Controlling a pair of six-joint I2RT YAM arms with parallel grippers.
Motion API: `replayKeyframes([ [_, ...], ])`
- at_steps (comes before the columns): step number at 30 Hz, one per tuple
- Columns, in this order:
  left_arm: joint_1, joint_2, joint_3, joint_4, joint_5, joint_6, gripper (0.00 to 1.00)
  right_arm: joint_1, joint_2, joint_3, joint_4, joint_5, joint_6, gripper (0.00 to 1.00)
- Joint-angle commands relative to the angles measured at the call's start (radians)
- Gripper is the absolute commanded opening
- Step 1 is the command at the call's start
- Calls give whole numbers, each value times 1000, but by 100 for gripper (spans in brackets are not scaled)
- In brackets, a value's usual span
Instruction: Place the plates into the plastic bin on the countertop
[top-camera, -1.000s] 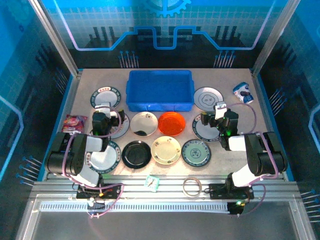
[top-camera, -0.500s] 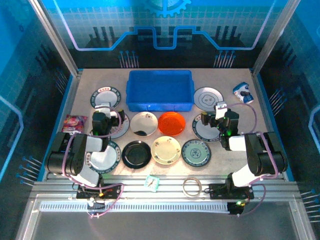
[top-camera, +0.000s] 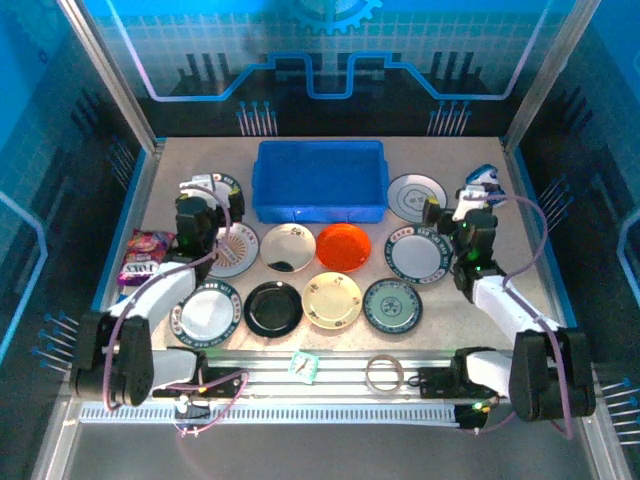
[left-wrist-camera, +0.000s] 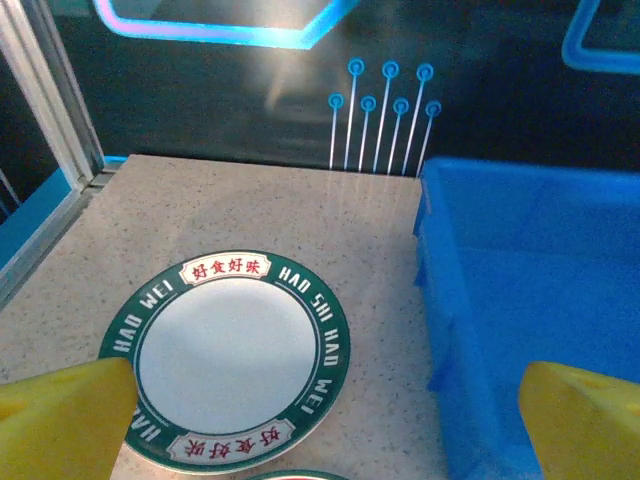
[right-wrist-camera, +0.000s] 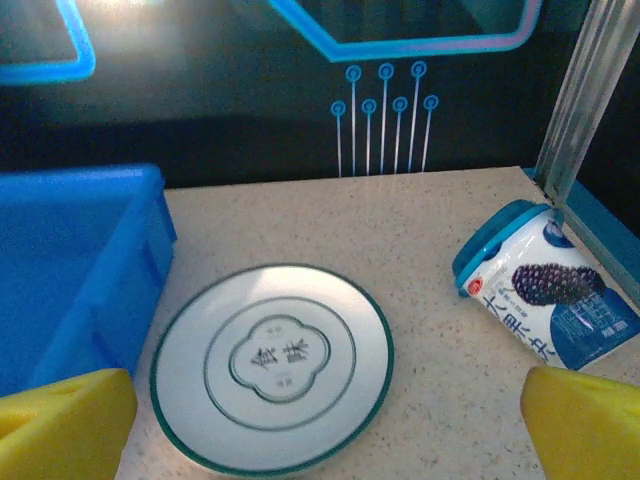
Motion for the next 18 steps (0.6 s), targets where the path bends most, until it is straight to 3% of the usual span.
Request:
replayKeyframes([
  [1,0,-68,111,-343,-124,-183,99,-22,-4,103,-283,4,133,100],
  [3,6,-81,208,-521,-84,-306,99,-22,21,167,-372,-27,178,100],
  [5,5,-79,274,-629,26,-373,99,-23,56,227,-453,-94,202,100],
  [10,-9,-97,303,-663,300,-475,99,-40,127,296,-549,-211,262,100],
  [13,-23,-100,321,-673,408,-504,99,-73,171,294,-530,-280,309,90],
  [18,-46,-89,371,-700,494,-515,99,-153,262,295,-488,-357,376,73],
])
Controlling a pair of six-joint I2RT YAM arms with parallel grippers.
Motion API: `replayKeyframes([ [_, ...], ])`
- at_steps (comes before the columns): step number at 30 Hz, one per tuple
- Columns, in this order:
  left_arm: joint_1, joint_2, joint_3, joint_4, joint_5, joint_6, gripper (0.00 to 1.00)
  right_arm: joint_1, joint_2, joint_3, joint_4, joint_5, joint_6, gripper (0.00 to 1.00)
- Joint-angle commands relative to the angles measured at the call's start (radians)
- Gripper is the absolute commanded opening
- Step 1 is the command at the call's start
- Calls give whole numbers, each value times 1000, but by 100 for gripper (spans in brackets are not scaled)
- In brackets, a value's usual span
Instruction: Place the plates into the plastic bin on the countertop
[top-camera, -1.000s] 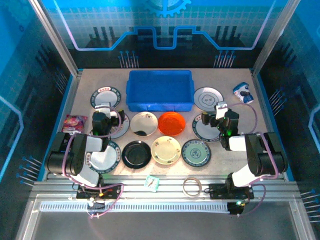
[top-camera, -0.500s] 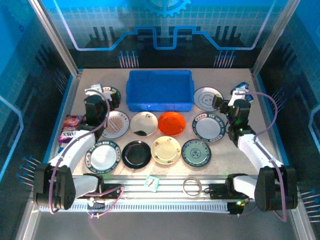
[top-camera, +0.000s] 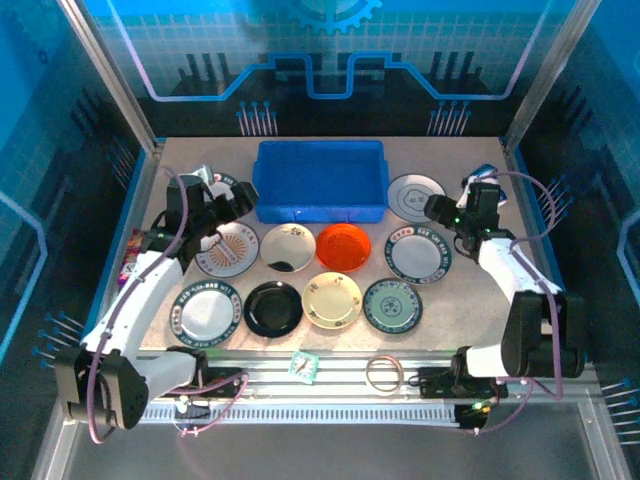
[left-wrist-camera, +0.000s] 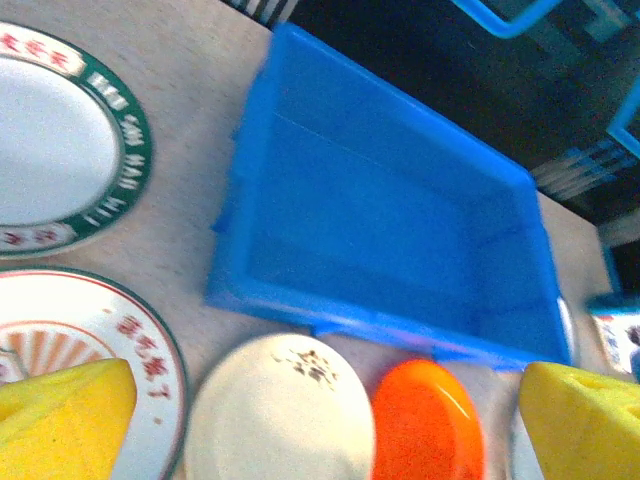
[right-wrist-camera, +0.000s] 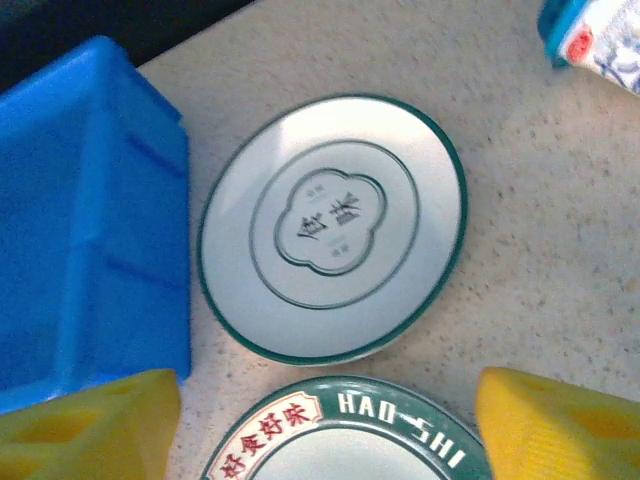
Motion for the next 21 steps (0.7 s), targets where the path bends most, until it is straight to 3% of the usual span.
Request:
replayKeyframes([
  [1,-21,2,71,-40,125,-40,99,-56,47,19,1,-94,78,70],
  [3,-34,17,85,-34,137,-41,99,-80,85,20,26,-115,90,59],
  [5,-50,31,93,-15,153,-45,99,-96,131,36,42,-138,98,56],
  [7,-67,42,104,-7,146,-44,99,-110,174,45,76,-167,121,43],
  [10,-81,66,120,1,154,-52,99,-124,247,79,99,-196,143,40],
  [12,-89,75,123,17,160,-61,99,-127,288,119,103,-205,151,33],
  [21,-124,116,164,21,160,-67,99,-148,402,238,6,-197,170,36],
])
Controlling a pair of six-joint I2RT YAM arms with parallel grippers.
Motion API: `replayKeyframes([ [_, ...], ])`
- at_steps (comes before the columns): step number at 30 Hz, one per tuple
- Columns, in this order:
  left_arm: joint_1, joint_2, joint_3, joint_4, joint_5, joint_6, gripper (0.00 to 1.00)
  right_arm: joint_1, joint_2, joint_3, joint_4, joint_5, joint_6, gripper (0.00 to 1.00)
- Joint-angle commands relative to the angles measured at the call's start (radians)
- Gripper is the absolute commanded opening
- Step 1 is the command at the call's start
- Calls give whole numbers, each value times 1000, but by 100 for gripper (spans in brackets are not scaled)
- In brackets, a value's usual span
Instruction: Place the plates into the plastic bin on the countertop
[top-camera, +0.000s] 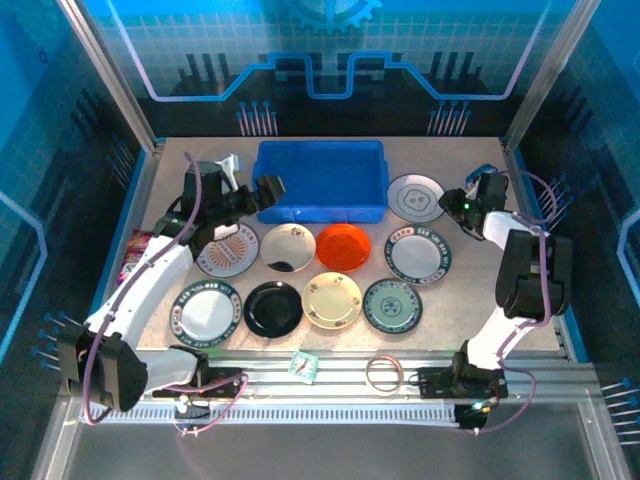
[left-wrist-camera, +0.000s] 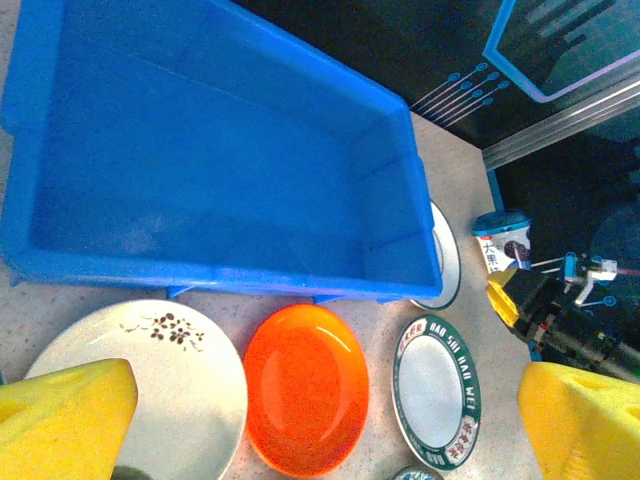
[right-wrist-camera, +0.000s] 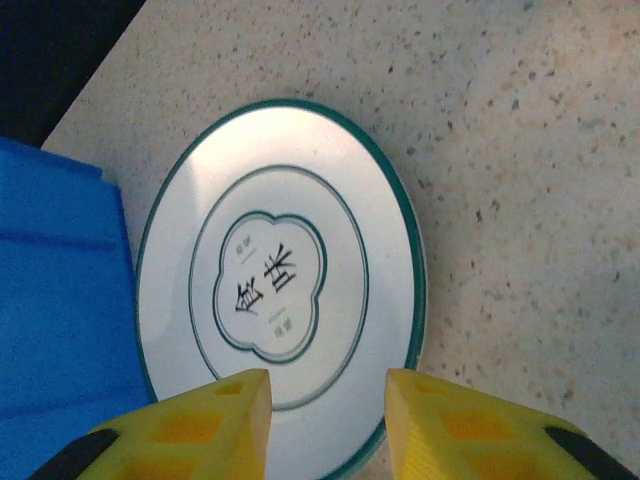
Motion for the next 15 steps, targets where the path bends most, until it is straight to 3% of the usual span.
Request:
replayKeyframes([
  [1,-16,19,50,17,28,-15,99,-24,35,33,-56,-19,20,36],
  [15,-72,119,114,47,40,-15,98,-53,153,74,-64,-77,52,34],
])
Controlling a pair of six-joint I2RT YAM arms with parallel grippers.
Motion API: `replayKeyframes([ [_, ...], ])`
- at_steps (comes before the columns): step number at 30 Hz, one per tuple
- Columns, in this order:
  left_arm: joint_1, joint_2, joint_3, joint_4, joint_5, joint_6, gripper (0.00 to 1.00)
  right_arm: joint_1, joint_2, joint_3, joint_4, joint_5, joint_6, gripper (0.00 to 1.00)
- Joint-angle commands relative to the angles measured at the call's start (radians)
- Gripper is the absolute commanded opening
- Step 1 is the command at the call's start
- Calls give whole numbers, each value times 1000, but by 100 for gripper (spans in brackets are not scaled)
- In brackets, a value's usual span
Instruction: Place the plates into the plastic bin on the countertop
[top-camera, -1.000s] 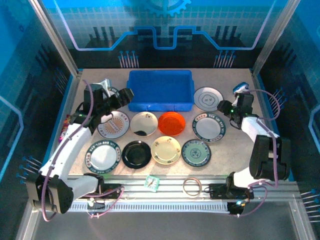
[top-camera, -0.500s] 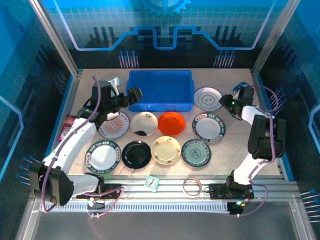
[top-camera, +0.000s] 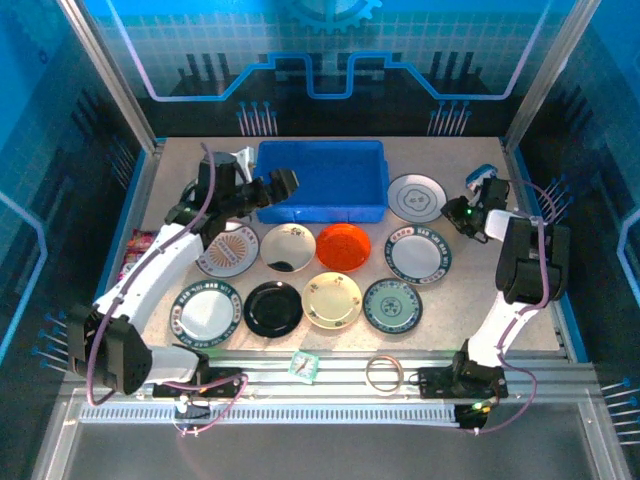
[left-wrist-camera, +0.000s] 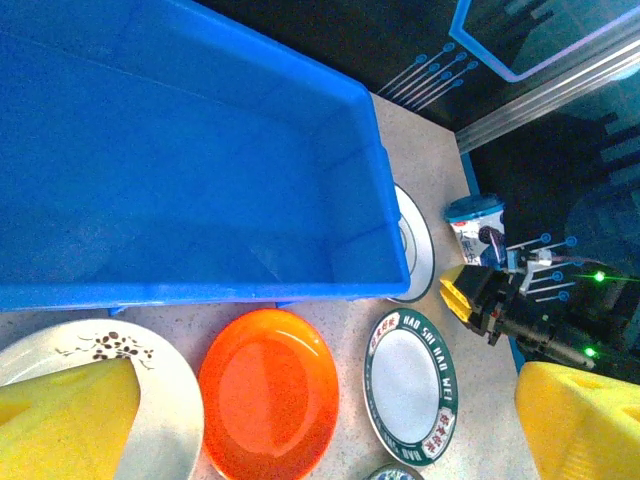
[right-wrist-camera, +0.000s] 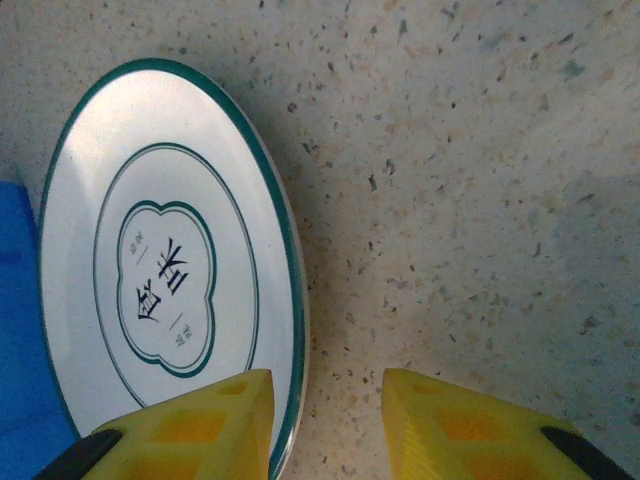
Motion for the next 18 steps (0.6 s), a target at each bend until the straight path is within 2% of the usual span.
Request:
replayKeyframes([
  [1,-16,29,38,27,26,-12,98,-10,42,45,-16,-39,27,34],
  [7,-29,56,43,45,25,-21,98,-11,110,81,-1,-79,60,32],
  [10,-32,68,43,54,25,-21,98,-9,132,87,19,-97,78,27],
  [18,-37,91,36,69,26,-30,97,4,170,109,24,-105,91,28],
])
